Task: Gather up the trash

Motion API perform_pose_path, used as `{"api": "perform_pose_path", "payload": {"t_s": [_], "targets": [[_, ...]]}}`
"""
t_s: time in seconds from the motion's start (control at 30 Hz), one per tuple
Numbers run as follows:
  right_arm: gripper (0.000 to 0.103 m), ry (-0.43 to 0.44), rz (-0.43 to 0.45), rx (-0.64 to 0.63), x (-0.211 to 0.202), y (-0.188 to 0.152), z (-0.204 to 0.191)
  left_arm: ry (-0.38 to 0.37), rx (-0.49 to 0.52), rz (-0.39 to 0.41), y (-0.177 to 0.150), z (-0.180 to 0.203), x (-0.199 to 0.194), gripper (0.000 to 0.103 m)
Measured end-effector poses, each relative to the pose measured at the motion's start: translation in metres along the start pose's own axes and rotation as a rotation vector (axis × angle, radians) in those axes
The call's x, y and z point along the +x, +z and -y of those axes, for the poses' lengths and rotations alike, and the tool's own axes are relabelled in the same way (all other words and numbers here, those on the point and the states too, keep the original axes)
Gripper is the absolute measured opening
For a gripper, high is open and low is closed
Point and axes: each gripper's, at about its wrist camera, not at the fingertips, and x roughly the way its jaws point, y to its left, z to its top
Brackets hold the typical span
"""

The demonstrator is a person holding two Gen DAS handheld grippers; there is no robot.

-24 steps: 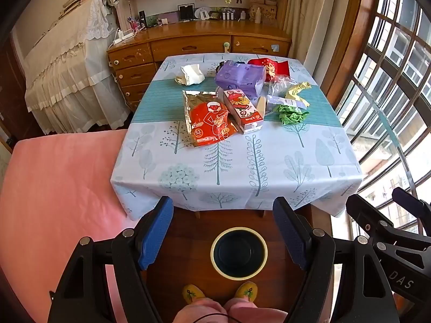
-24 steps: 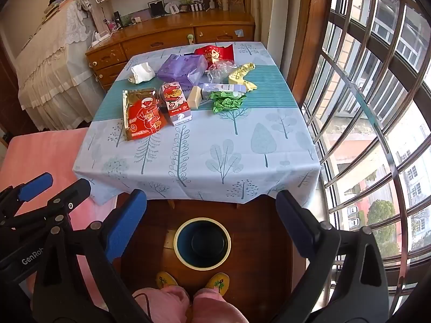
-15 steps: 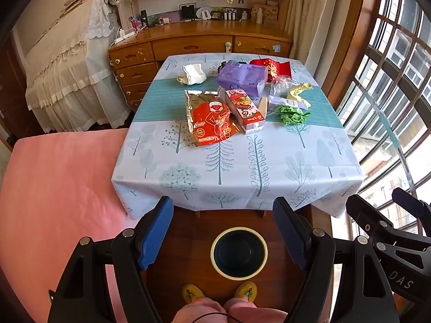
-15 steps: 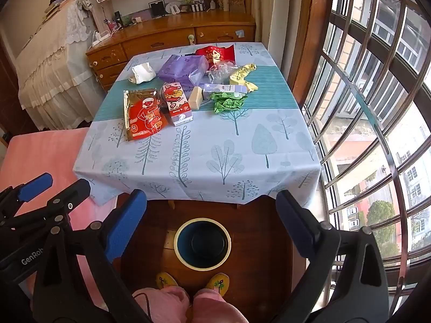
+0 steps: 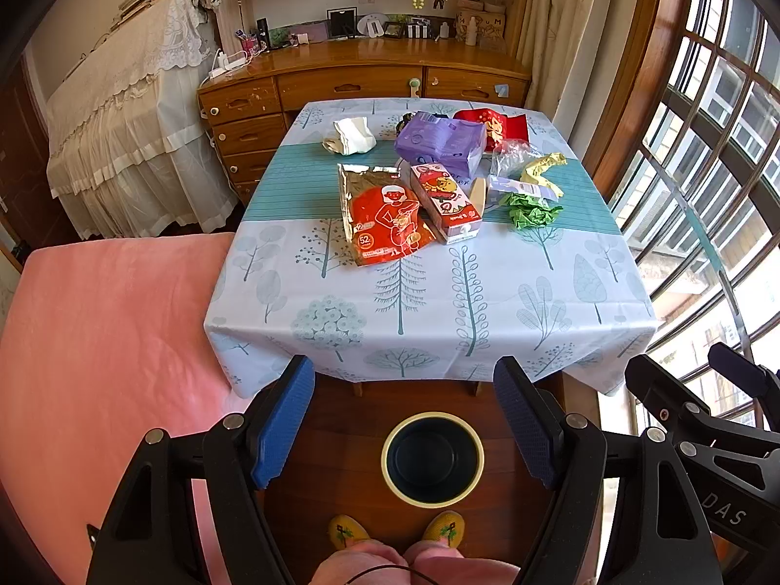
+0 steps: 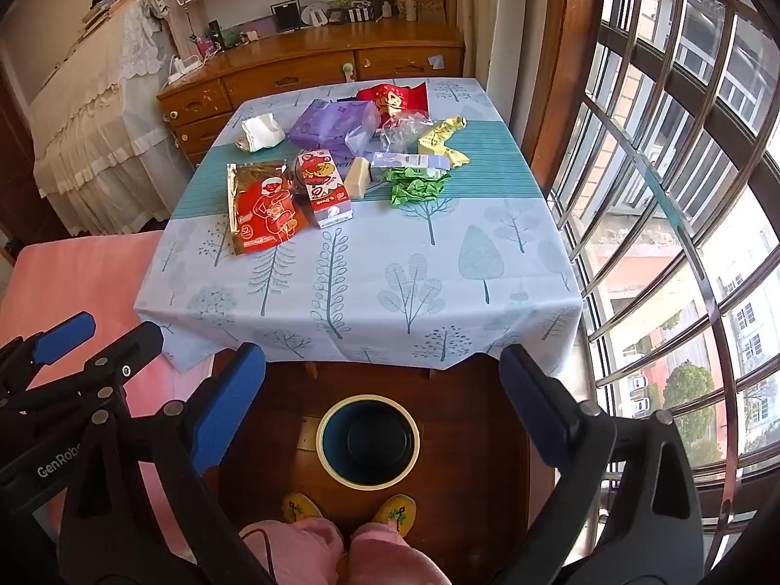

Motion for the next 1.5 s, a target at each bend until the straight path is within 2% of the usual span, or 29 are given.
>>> {"api": "perform_pose_path", "payload": {"t_s": [1.5], "targets": [[0.096,0.003,-0.001,-0.012,0.001,-0.001,0.001,-0.01,-0.004,-0.001,0.002,-0.012,0.001,0.077]]}}
